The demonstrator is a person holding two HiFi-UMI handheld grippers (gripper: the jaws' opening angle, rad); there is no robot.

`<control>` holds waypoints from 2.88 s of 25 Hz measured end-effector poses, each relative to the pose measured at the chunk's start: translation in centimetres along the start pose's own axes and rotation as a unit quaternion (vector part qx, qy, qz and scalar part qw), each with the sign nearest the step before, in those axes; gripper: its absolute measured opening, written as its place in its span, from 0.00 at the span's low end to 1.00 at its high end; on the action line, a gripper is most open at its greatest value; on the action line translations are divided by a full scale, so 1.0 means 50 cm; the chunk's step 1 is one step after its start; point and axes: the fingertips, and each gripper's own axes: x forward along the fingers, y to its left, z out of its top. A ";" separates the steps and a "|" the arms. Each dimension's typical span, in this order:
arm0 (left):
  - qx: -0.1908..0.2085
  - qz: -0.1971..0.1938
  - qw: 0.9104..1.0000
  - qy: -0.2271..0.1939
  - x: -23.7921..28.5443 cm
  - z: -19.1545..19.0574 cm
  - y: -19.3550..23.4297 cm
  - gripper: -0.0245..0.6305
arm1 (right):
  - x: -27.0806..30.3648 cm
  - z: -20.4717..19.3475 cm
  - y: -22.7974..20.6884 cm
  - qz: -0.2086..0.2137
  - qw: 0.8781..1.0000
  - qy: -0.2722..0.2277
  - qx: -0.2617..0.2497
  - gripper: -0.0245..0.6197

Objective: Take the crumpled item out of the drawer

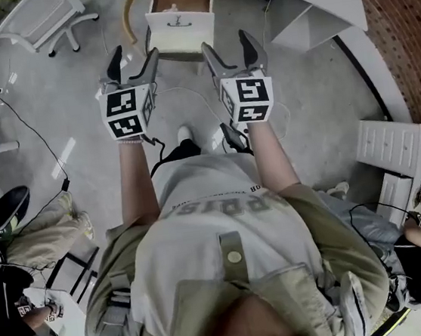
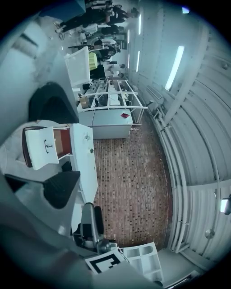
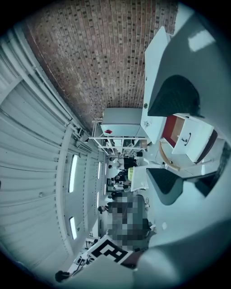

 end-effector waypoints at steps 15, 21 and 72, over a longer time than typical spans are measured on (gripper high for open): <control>-0.005 -0.029 0.999 0.014 0.137 -0.016 0.152 0.55 | 0.187 -0.005 0.000 -0.037 0.999 0.018 0.021 0.58; -0.018 -0.029 0.999 0.036 0.189 -0.050 0.213 0.55 | 0.267 -0.033 0.010 -0.037 0.998 0.043 0.020 0.58; 0.007 -0.099 0.986 0.133 0.804 -0.064 0.234 0.55 | 0.931 -0.344 -0.227 0.099 0.957 0.268 -0.037 0.56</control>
